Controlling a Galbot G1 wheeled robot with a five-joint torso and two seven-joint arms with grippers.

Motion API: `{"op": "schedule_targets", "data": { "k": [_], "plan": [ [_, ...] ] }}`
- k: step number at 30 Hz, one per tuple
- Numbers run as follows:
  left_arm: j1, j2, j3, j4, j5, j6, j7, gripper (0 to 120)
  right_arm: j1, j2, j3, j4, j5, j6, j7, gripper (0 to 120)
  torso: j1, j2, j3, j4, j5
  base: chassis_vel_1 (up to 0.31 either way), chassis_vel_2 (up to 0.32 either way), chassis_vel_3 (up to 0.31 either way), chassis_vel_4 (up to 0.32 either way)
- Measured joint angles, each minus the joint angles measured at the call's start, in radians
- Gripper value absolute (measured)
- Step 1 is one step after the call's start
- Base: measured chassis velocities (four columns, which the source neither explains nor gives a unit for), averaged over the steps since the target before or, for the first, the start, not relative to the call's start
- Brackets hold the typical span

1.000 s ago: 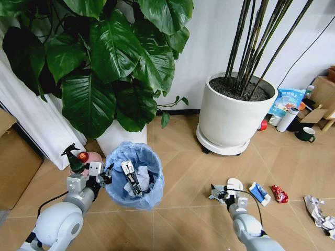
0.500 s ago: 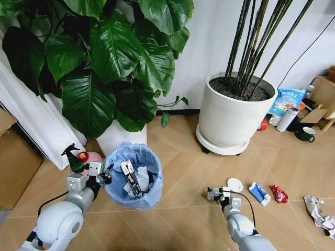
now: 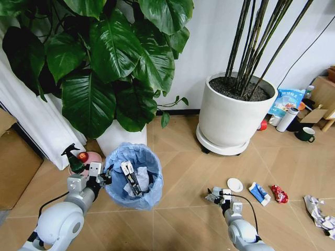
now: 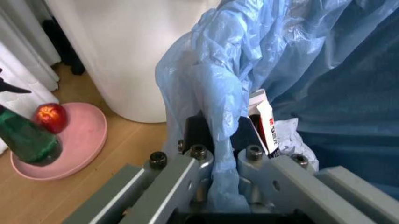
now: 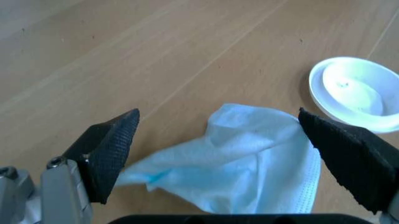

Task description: Pick up the trash bin and place the garbage on the floor into it.

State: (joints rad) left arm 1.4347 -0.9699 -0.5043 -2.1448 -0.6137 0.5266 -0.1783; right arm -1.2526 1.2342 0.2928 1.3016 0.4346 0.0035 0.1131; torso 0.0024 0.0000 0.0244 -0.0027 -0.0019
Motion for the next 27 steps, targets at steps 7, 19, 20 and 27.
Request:
{"op": "schedule_targets", "data": {
  "k": [7, 19, 20, 27],
  "plan": [
    [0.004, 0.002, -0.002, -0.007, 0.000, -0.001, -0.001, 0, 0.023, 0.013, 0.005, -0.049, 0.000, -0.010, 0.000, 90, 0.000, 0.000, 0.000, 0.0001, 0.0000, 0.000, 0.000, 0.000, 0.000],
    [0.006, 0.004, -0.006, -0.017, 0.000, -0.001, -0.004, 0, 0.037, 0.034, 0.004, -0.083, 0.000, -0.005, -0.005, 52, 0.000, 0.000, 0.000, 0.0001, -0.0001, 0.000, 0.000, 0.000, 0.000],
    [0.006, 0.004, -0.006, -0.017, 0.000, -0.001, -0.004, 0, 0.035, 0.035, 0.005, -0.083, 0.000, -0.004, -0.005, 48, 0.000, 0.000, 0.000, 0.0001, 0.0000, 0.000, 0.000, 0.000, 0.000],
    [0.007, 0.000, -0.005, -0.019, 0.001, -0.001, -0.004, 0, 0.020, 0.043, 0.022, -0.088, -0.006, 0.009, -0.009, 22, 0.000, 0.000, 0.000, 0.0001, -0.0001, 0.000, 0.000, 0.000, 0.000]
  ]
}}
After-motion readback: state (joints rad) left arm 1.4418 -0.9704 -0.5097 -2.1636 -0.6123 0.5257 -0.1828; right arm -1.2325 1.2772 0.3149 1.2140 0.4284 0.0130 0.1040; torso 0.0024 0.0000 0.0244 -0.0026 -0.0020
